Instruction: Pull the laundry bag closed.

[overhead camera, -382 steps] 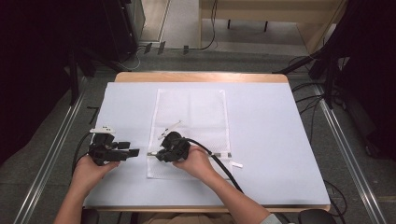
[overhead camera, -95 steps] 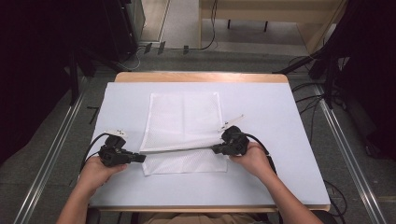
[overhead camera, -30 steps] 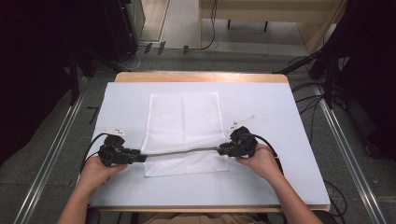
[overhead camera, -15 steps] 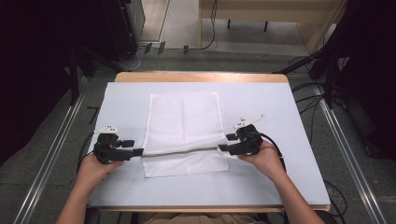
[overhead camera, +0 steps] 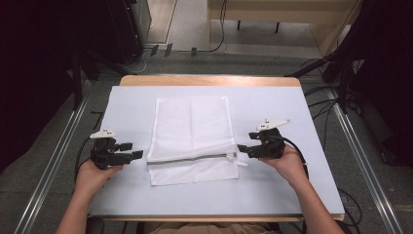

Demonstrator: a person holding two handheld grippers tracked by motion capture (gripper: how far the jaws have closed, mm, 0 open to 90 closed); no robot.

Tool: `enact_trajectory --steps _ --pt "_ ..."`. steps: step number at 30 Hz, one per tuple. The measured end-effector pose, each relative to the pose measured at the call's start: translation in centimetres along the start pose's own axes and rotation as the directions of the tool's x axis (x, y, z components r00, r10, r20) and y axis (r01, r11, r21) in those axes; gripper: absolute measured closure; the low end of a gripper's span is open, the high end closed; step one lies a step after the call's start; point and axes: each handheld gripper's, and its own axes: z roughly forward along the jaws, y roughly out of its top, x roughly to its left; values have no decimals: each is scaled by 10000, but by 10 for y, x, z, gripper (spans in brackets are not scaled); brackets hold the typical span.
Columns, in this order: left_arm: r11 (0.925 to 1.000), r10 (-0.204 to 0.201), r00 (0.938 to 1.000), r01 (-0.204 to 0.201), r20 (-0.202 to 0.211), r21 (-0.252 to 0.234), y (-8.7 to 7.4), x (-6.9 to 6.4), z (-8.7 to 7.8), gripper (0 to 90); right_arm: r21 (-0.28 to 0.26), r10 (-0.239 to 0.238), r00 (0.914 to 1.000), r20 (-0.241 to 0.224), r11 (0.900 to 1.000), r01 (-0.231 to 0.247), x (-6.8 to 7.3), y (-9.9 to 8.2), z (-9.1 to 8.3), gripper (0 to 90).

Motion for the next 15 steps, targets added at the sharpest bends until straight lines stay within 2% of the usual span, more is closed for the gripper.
enact_trajectory --steps 7,15 --pt "10000 -84 9998 83 -183 -22 -1 2 -1 338 -173 90 9989 450 9998 -82 -12 -6 -8 287" --pt "9997 -250 9990 251 -372 24 -1 5 -2 337 -8 163 9981 593 9999 -163 -22 -12 -8 274"
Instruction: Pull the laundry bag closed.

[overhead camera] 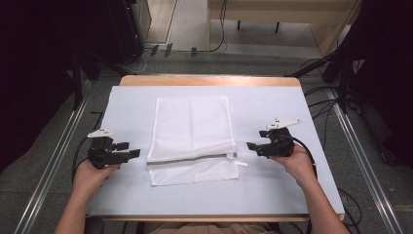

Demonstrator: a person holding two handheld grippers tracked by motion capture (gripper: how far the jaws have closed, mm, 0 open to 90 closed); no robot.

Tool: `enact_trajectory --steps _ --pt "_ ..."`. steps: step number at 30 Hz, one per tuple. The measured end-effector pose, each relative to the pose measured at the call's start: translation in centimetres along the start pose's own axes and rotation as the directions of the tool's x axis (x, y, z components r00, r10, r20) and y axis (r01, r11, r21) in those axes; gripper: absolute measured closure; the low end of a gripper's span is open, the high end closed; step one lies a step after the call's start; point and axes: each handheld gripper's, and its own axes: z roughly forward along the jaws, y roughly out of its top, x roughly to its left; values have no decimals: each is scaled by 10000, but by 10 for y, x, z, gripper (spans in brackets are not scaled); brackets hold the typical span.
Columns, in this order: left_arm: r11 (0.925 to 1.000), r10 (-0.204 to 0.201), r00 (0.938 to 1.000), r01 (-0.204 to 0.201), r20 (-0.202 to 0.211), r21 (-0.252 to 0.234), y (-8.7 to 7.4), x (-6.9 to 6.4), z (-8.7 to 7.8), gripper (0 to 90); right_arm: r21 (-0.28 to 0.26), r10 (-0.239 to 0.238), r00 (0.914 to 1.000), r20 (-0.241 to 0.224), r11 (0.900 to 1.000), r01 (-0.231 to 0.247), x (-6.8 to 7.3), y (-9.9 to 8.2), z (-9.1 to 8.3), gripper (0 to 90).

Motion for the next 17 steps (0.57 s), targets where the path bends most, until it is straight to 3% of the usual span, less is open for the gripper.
enact_trajectory --steps 17 --pt "9998 -134 9993 139 -360 127 -2 2 4 295 247 96 9996 267 9996 -102 -6 -4 6 267"
